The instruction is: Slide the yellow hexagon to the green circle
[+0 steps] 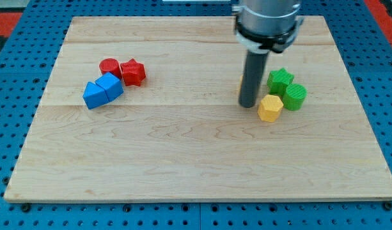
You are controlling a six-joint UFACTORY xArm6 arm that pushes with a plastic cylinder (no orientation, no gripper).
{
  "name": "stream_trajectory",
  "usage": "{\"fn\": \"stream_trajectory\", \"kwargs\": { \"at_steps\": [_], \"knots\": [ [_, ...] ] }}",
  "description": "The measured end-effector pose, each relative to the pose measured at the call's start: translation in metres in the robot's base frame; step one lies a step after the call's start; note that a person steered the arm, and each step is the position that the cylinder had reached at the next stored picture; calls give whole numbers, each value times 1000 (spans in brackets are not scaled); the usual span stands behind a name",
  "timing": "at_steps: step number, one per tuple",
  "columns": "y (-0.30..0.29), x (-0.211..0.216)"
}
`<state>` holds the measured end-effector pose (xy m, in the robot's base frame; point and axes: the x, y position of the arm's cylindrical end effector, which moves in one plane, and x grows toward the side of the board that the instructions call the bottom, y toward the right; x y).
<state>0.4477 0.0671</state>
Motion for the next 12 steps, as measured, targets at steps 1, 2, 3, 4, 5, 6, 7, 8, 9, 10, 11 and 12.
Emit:
{"fn": "stream_trajectory", "kwargs": {
  "at_steps": [1,2,3,4,5,6,7,8,9,10,11,12],
  "knots": [
    [-19,-6],
    [-12,-40],
    [11,-38],
    [11,-31],
    [5,41],
    [69,90],
    [95,57],
    [77,24],
    [65,41],
    [24,37],
    [4,17],
    [20,2]
  ]
}}
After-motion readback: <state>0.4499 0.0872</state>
